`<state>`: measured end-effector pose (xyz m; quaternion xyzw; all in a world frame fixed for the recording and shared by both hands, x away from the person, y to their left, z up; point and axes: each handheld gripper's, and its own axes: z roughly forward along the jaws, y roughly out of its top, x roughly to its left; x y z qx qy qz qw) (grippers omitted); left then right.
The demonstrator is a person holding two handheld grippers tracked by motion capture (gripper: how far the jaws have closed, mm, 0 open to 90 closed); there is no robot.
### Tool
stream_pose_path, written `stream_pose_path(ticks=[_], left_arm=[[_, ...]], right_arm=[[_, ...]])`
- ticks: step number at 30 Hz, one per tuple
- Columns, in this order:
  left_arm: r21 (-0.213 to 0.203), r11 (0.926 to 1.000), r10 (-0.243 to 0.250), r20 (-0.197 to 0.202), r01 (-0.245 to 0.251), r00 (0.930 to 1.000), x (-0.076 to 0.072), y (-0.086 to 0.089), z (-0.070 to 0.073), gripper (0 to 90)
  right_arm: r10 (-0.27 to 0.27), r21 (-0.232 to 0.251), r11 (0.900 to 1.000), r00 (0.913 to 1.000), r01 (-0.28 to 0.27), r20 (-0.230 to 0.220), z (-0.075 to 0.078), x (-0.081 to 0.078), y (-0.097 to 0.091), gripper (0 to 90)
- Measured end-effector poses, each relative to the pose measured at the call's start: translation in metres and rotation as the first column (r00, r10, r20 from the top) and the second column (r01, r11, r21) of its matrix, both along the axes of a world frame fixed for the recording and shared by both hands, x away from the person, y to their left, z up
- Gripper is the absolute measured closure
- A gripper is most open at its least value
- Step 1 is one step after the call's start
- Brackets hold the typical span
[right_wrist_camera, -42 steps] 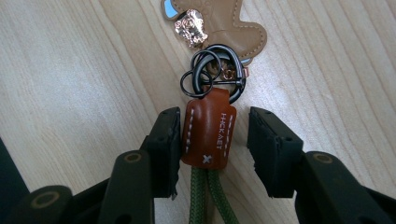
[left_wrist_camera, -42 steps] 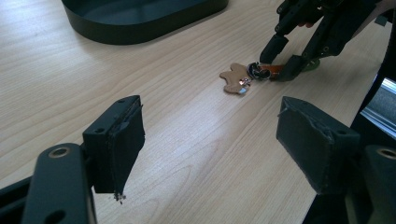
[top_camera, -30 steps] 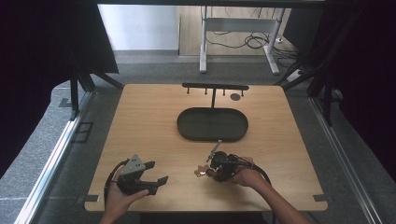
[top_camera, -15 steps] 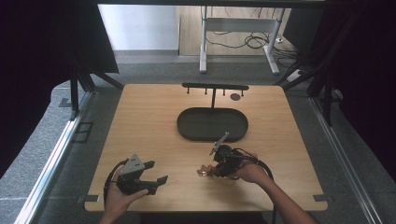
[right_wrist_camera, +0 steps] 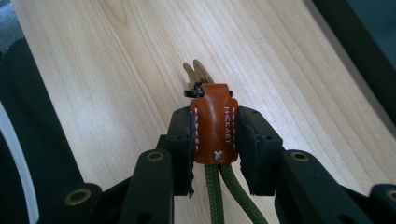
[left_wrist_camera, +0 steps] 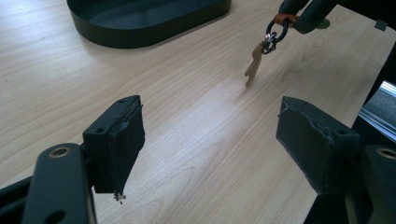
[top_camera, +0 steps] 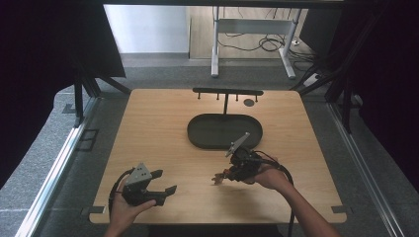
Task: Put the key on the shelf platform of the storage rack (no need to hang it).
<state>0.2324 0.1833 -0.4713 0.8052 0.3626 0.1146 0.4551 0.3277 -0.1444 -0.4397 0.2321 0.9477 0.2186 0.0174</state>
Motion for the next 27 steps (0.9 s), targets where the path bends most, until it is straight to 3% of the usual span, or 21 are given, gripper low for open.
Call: stream_pose_path(ticks=[27], left_arm=[[0.004, 1.0000, -0.006, 0.003, 0.006, 1.0000, -0.001, -0.003, 0.001, 23.6]], right_arm=[[-0.016, 0.027, 0.9995, 0.9984, 0.015, 0.054, 0.033, 0.013, -0.011, 67.0]])
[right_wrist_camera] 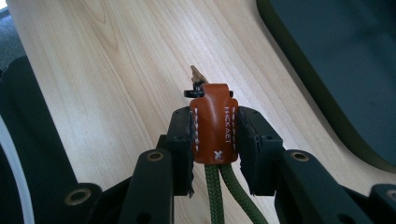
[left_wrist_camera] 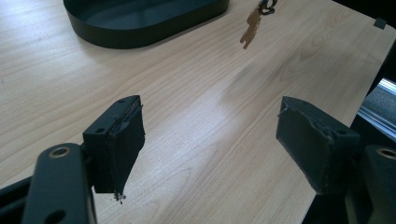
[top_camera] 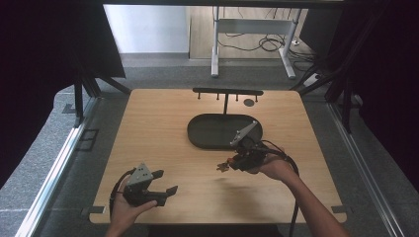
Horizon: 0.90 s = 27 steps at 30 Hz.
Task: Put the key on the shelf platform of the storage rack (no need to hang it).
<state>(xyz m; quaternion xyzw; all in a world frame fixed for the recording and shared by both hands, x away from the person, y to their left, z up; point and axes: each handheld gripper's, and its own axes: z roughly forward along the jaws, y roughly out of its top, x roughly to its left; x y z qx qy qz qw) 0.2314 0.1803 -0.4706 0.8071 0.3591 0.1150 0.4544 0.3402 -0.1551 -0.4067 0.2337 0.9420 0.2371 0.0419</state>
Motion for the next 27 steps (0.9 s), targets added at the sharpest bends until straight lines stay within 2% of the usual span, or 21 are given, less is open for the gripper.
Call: stream_pose_path(ticks=[27], left_arm=[[0.001, 1.0000, -0.002, 0.002, 0.002, 1.0000, 0.001, 0.001, 0.000, 23.6]], right_arm=[[-0.035, 0.002, 0.9994, 0.9991, 0.035, 0.023, 0.011, 0.037, -0.005, 67.0]])
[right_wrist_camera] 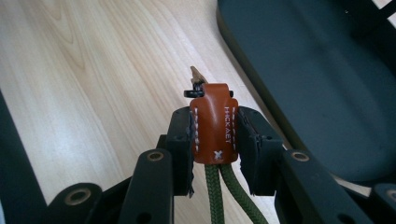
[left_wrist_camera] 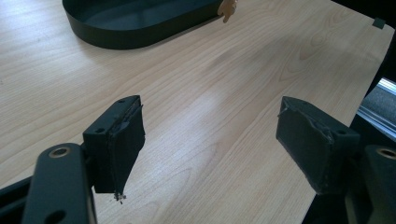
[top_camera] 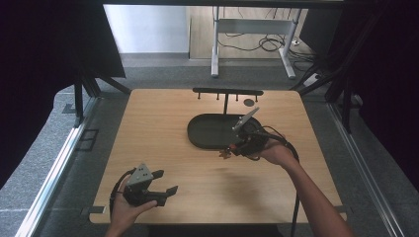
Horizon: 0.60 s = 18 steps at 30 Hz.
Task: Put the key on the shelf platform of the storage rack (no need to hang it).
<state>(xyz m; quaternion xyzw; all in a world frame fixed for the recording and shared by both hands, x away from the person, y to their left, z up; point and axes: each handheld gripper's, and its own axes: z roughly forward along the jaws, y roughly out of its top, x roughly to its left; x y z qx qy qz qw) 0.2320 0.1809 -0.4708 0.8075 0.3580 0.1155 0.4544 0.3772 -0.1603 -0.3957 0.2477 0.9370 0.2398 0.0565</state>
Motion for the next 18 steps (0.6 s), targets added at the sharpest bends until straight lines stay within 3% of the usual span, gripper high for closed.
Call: stream_pose_path(ticks=[18], left_arm=[[-0.005, 1.0000, 0.000, 0.003, 0.000, 1.0000, -0.001, 0.001, 0.001, 23.6]], right_arm=[[-0.012, -0.006, 0.9999, 0.9999, 0.011, -0.003, 0.001, 0.024, 0.003, 67.0]])
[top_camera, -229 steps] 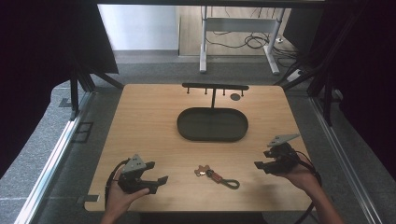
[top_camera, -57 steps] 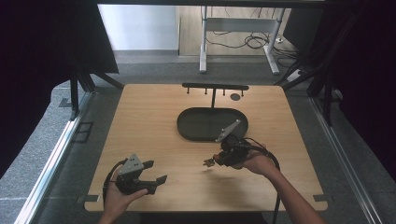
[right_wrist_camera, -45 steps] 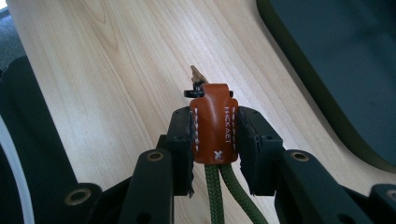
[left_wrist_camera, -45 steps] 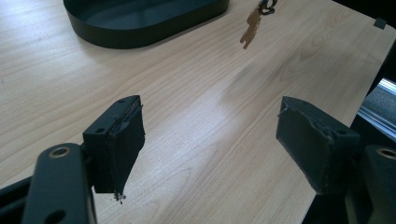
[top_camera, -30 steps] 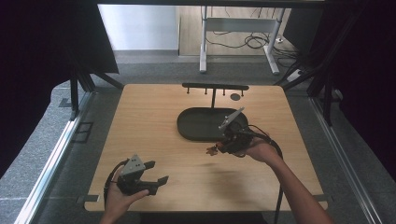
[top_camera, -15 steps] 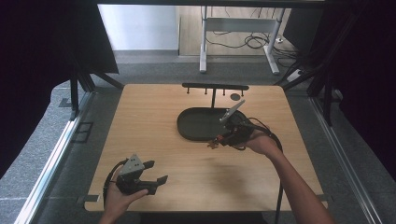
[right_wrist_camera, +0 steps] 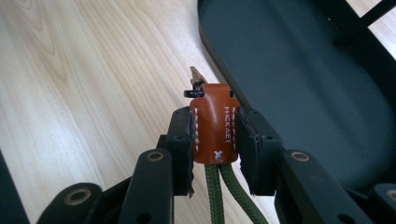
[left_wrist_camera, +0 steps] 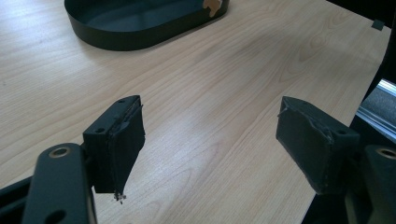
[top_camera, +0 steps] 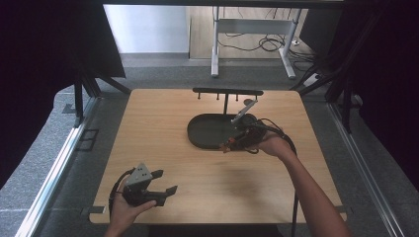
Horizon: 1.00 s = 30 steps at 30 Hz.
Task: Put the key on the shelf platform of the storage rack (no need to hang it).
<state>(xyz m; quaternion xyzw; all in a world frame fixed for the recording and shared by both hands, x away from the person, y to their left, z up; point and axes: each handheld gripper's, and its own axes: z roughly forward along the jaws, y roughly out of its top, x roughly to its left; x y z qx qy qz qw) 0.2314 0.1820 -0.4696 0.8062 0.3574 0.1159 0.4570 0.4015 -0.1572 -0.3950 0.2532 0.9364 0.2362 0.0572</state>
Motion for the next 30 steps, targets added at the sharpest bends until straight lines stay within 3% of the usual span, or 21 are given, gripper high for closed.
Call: stream_pose_path(ticks=[11, 30], left_arm=[[-0.001, 1.0000, -0.001, -0.001, 0.001, 1.0000, 0.000, 0.000, 0.000, 23.6], [0.000, 1.0000, 0.002, -0.002, -0.002, 1.0000, 0.001, 0.003, -0.001, 23.6]], right_arm=[[-0.004, -0.009, 0.9999, 1.0000, 0.004, -0.001, -0.003, 0.014, 0.006, 67.0], [-0.040, 0.008, 0.9992, 0.9992, 0.040, 0.007, -0.002, 0.039, 0.002, 67.0]])
